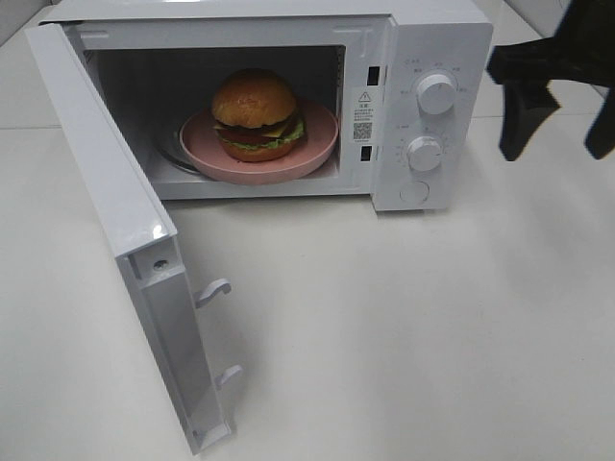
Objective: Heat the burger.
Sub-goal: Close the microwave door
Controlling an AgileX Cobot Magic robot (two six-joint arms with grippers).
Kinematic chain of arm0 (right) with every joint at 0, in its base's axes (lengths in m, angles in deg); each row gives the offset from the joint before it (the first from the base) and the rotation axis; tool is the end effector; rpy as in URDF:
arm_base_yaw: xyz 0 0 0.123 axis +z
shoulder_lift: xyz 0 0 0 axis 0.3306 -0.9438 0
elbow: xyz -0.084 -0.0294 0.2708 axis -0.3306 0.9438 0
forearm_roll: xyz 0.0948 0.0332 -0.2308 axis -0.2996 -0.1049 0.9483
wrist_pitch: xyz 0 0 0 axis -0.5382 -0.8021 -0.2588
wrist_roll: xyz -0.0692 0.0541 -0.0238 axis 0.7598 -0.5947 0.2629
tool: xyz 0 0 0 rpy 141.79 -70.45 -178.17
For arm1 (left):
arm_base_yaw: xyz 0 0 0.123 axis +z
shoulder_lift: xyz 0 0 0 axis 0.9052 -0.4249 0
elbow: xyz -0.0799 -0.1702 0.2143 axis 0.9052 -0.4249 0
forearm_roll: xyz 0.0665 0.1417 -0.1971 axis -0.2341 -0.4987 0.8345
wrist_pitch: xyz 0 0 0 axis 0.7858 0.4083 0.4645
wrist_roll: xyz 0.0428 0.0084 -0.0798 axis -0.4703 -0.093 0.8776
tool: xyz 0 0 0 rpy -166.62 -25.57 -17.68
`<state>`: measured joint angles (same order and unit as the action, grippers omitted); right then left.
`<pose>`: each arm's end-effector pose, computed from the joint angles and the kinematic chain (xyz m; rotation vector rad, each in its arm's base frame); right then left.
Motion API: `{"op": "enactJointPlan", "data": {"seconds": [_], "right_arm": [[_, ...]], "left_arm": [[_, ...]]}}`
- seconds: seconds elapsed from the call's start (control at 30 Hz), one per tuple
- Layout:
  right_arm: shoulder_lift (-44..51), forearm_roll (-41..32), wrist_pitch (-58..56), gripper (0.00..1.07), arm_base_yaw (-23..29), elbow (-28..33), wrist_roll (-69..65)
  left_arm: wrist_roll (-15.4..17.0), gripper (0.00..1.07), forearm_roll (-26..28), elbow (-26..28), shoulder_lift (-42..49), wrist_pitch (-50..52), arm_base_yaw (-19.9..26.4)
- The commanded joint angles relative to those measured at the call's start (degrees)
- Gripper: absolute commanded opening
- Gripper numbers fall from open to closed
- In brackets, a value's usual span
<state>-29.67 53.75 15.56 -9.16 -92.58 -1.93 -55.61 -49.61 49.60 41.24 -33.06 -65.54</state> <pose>0.3211 0.0588 0.2976 -0.1237 2.9362 0.0616 -0.0067 -0.0107 0.2802 0.1206 2.0162 -0.1068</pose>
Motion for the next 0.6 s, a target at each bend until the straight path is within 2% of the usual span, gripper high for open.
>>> {"op": "enactJointPlan", "data": {"seconds": [0.03,0.2,0.27,0.3,0.33,0.37,0.43,0.47,0.53,0.57,0.6], "right_arm": [[3.32,0.29,-1.72,0.76,-2.41,2.86,0.40],[13.06,-0.40,-1.72,0.76,-3.21,11.34,0.40],[14.44,-0.80,-1.72,0.76,-3.21,12.66,0.40],[17.59,-0.92,-1.49,0.76,-3.21,16.10,0.40],[17.59,-0.92,-1.49,0.76,-3.21,16.10,0.40],[21.26,-0.86,-0.80,0.76,-3.21,19.65,0.40],[23.09,-0.86,-0.57,0.76,-3.21,21.14,0.34],[26.70,-0.86,-0.23,0.76,-3.21,24.87,0.23],[28.07,-0.86,0.06,0.76,-3.21,26.30,0.23],[31.23,-0.74,0.69,0.76,-3.21,30.08,0.23],[31.23,-0.74,0.69,0.76,-3.21,30.08,0.23]], "left_arm": [[0.11,0.00,0.23,0.00,1.15,0.63,0.23],[0.11,0.00,0.23,0.00,1.15,0.63,0.23],[0.11,0.00,0.23,0.00,1.15,0.63,0.23],[0.11,0.00,0.23,0.00,1.15,0.63,0.23],[0.11,0.00,0.23,0.00,1.15,0.63,0.23],[0.11,0.00,0.23,0.00,1.15,0.63,0.23],[0.11,0.00,0.23,0.00,1.15,0.63,0.23],[0.11,0.00,0.23,0.00,1.15,0.63,0.23],[0.11,0.00,0.23,0.00,1.15,0.63,0.23],[0.11,0.00,0.23,0.00,1.15,0.63,0.23],[0.11,0.00,0.23,0.00,1.15,0.63,0.23]]}}
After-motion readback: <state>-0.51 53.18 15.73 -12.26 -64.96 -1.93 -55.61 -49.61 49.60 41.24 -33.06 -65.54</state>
